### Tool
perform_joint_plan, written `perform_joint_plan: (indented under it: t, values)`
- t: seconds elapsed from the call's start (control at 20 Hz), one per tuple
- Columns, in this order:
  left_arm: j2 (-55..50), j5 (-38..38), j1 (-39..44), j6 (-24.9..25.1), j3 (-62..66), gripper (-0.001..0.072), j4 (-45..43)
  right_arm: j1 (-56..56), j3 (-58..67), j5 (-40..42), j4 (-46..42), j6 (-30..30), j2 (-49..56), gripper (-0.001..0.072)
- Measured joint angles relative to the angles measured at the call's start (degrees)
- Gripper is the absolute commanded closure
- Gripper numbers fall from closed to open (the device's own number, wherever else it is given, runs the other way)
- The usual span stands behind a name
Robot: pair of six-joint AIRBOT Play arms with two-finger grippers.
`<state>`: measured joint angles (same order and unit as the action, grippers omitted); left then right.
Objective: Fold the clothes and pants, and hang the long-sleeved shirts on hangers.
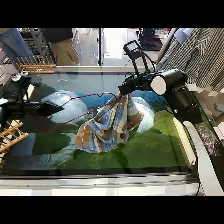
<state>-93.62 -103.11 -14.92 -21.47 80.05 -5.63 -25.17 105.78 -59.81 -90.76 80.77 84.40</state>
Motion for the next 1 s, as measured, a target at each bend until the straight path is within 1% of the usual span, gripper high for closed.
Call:
perform_joint_plan:
  t: [0.25, 0.45, 0.55, 0.65, 0.8, 0.9, 1.0]
  values:
    - [-3.4, 3.7, 4.5, 0.9, 0.0, 0.0696, 4.1, -3.1, 0.0, 0.3, 0.4, -0.3, -0.1, 0.0674]
    - [-4.5, 7.2, 5.5, 1.3, 0.0, 0.0697, 7.1, -5.9, 0.0, -3.3, 0.5, -1.7, -2.4, 0.0674]
    - [-4.7, 7.3, 5.6, 1.3, 0.2, 0.0697, 7.9, -7.6, 0.0, -4.8, 1.2, -3.8, -4.6, 0.0674]
    - [-4.7, 4.9, 6.3, 1.3, 0.3, 0.0696, 8.3, -9.6, 0.2, -5.9, 2.6, -7.1, -6.9, 0.0674]
    - [-4.8, 0.9, 7.7, 1.1, 0.4, 0.0696, 7.3, -12.9, 0.3, -8.1, 5.7, -15.2, -9.5, 0.0675]
    - [-4.8, -0.1, 8.3, 0.8, 0.4, 0.0697, 7.1, -15.6, 0.3, -11.2, 8.9, -20.6, -10.5, 0.0675]
    - [-4.8, -0.2, 8.4, 0.8, 0.4, 0.0696, 9.2, -18.4, 0.3, -16.1, 11.3, -23.7, -11.0, 0.0676]
